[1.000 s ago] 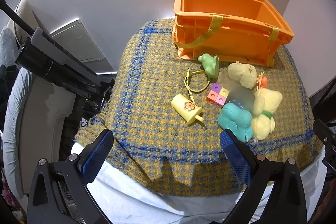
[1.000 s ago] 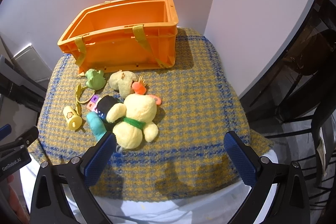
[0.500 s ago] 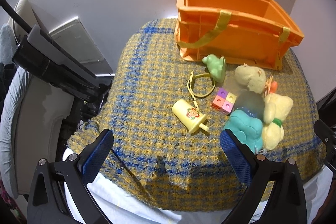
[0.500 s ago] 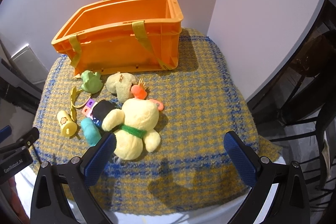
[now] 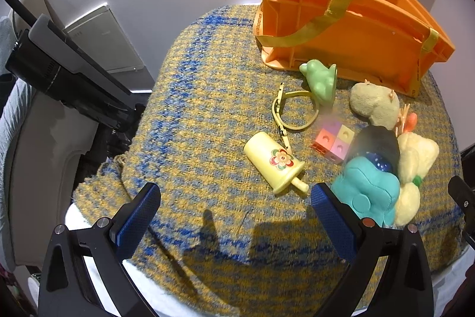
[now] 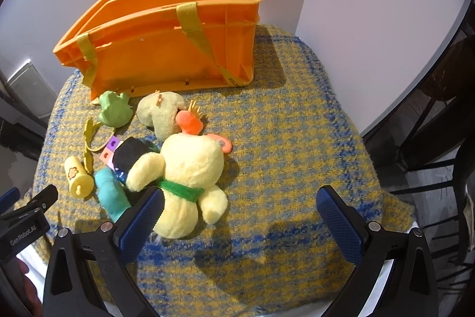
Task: Organize objects
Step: 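Lower the left tool to the yellow popsicle toy while the right tool approaches the yellow plush bear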
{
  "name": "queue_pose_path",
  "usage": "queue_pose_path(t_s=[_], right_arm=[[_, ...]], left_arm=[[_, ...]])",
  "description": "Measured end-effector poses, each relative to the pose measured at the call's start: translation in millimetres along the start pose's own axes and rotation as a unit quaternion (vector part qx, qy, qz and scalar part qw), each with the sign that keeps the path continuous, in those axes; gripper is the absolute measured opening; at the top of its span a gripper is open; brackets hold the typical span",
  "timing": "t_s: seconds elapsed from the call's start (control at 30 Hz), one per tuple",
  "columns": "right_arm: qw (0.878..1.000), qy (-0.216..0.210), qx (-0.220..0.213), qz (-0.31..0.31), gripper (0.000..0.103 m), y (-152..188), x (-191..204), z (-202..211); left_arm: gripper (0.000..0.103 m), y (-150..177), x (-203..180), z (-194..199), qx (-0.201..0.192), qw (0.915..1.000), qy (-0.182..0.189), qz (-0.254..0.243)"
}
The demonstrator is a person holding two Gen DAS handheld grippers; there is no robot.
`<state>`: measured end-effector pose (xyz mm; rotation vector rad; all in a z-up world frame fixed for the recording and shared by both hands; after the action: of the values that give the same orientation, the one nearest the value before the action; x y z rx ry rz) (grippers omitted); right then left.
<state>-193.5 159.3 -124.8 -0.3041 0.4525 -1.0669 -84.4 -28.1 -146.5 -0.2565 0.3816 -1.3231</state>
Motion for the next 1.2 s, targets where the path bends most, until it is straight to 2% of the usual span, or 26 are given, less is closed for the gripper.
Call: queue_pose_path(t_s=[0.23, 0.27, 0.5, 0.8, 1.0, 1.03, 1.17, 1.2], right_arm=[[1.0, -0.007, 0.008, 0.001, 0.103, -4.3, 5.7, -17.7], [0.999, -0.021, 0.005, 0.028, 0.103, -5.0, 7.3, -18.2], [0.999, -0.029, 0.008, 0.027, 0.103, -9.8, 10.1, -25.5], [0.998, -0.048, 0.019, 0.047, 0.103, -3.1, 26.9, -31.2], [0.996, -0.059, 0.019, 0.068, 0.103, 1.4, 42.4, -35.4], [0.993, -0.076, 0.014, 0.091, 0.103, 1.9, 46.0, -35.5], [0.991, -0.087, 0.024, 0.097, 0.103, 4.1, 57.3, -42.6], [0.99, -0.092, 0.028, 0.099, 0.102, 4.8, 60.6, -44.7]], left_arm=[[0.103, -5.4, -6.3, -21.3, 0.007, 1.0, -0.003, -0.002], [0.103, -6.8, -6.8, -23.5, 0.007, 1.0, -0.003, -0.002], [0.103, -12.5, -11.1, -39.8, 0.013, 0.9999, 0.001, -0.003], [0.101, -6.9, -10.3, -56.2, 0.02, 0.9998, 0.004, 0.0], [0.097, -3.3, -12.1, -66.6, 0.029, 0.9996, 0.002, -0.004], [0.094, -2.8, -12.1, -67.9, 0.031, 0.9995, 0.002, -0.004], [0.074, 0.3, -11.9, -76.2, 0.043, 0.999, 0.007, -0.004], [0.073, 1.2, -12.7, -77.7, 0.044, 0.9989, 0.012, -0.004]])
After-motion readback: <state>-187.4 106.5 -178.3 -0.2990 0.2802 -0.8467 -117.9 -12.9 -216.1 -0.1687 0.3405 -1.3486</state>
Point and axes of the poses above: each gripper's, at about its wrist camera, not at the fingertips, and z roughly against the way its jaws point, x to its left, y to its underside, the point moved 6 cm from there along -z, roughly the way its jaws point, and after that the axes turned 13 degrees about y, right-handed, at the moved point
